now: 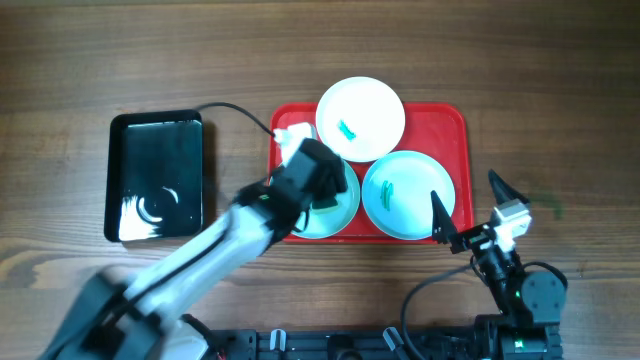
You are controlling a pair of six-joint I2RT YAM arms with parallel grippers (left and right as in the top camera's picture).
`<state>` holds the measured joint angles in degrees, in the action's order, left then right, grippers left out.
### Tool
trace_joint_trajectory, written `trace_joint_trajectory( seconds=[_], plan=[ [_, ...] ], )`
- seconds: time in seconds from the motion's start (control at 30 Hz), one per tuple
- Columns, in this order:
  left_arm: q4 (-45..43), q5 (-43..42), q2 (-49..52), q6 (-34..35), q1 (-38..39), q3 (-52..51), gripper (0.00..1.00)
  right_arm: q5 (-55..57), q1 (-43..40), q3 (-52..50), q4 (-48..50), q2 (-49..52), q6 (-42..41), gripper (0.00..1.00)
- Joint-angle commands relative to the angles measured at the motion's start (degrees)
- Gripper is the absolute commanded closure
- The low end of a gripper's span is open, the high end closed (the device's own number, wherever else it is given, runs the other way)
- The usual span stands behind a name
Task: Clean dirty plates on tray and stack at the side
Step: 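Carry the sponge with the left gripper onto the lower-left plate, then hold the plate rim with the right gripper while the left scrubs it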
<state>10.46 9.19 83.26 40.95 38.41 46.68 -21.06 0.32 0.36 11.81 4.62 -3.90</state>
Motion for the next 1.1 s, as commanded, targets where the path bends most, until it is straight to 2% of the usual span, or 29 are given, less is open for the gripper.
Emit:
trace_joint_trajectory(
  seconds=[0.0,0.03,0.07,0.13,0.2,0.23,0.33,0.4,0.43,0.5,0.53,0.57,0.63,0.67,0.73,0.87,0.9,1.0,1.07],
  plan=[
    [3.89,1.38,-11.45,-0.17,-4.61,0.52,0.0,-8.26,-0.17,-0.07,5.66,0.04,-34.34,0.0],
    [7.08,1.38,-13.16,-0.17,-6.01,0.52,0.0,-5.09,-0.17,-0.07,8.57,0.04,-43.74,0.0],
    [10.21,1.38,-14.1,-0.17,-7.13,0.52,0.0,-4.68,-0.17,-0.04,12.5,0.04,-47.76,0.01],
    [15.5,1.38,-14.32,-0.17,-8.37,0.52,0.0,-4.9,-0.17,0.76,19.23,0.07,-49.55,0.0],
    [20.11,1.38,-13.66,-0.17,-8.59,0.5,0.0,-6.23,-0.17,5.86,17.09,1.01,-46.4,0.0],
    [21.07,1.38,-13.44,-0.17,-8.59,0.5,0.0,-7.58,-0.17,9.99,12.48,2.64,-43.36,0.0],
    [21.68,1.38,-13.2,-0.15,-8.59,0.5,0.0,-9.79,-0.17,27.74,-13.09,14.01,-31.54,0.0],
    [21.46,1.38,-13.18,-0.15,-8.61,0.5,0.0,-13.79,-0.17,41.05,-31.08,26.08,-21.77,0.0],
    [21.49,1.36,-13.18,-0.15,-8.61,0.5,0.0,-19.58,-0.17,49.11,-39.36,34.49,-15.89,0.0],
    [21.53,1.05,-13.18,-0.15,-8.59,0.5,0.0,-34.95,-0.17,57.09,-42.23,45.81,-13.2,0.0],
    [21.53,0.5,-13.18,-0.15,-8.59,0.5,0.0,-48.15,-0.17,59.6,-37.35,53.29,-13.79,0.1],
    [21.55,0.5,-13.18,-0.15,-8.59,0.5,0.0,-53.86,-0.15,59.56,-31.91,56.3,-16.26,0.35],
    [21.79,0.5,-13.18,-0.15,-8.59,0.5,0.0,-57.44,1.29,59.54,-20.72,63.84,-23.54,0.82],
    [21.94,0.5,-13.18,-0.15,-8.59,0.5,0.0,-55.12,2.86,59.54,-20.06,66.38,-24.33,0.88],
    [21.99,0.5,-13.18,-0.15,-8.59,0.5,0.0,-42.07,7.39,59.56,-24.72,70.36,-24.04,0.86],
    [22.34,0.5,-13.18,-0.15,-8.59,0.5,0.0,-6.25,19.26,64.15,-44.65,78.12,-20.06,0.64],
    [22.38,0.52,-13.18,-0.15,-8.59,0.5,0.0,0.63,21.66,66.95,-49.83,80.89,-20.33,0.62],
    [22.18,0.5,-13.18,-0.15,-8.59,0.5,0.0,11.21,25.55,73.9,-59.58,88.83,-21.92,0.62],
    [22.21,0.5,-13.18,-0.15,-8.59,0.5,0.0,12.15,26.86,74.73,-59.3,92.72,-21.7,0.61]
  ],
)
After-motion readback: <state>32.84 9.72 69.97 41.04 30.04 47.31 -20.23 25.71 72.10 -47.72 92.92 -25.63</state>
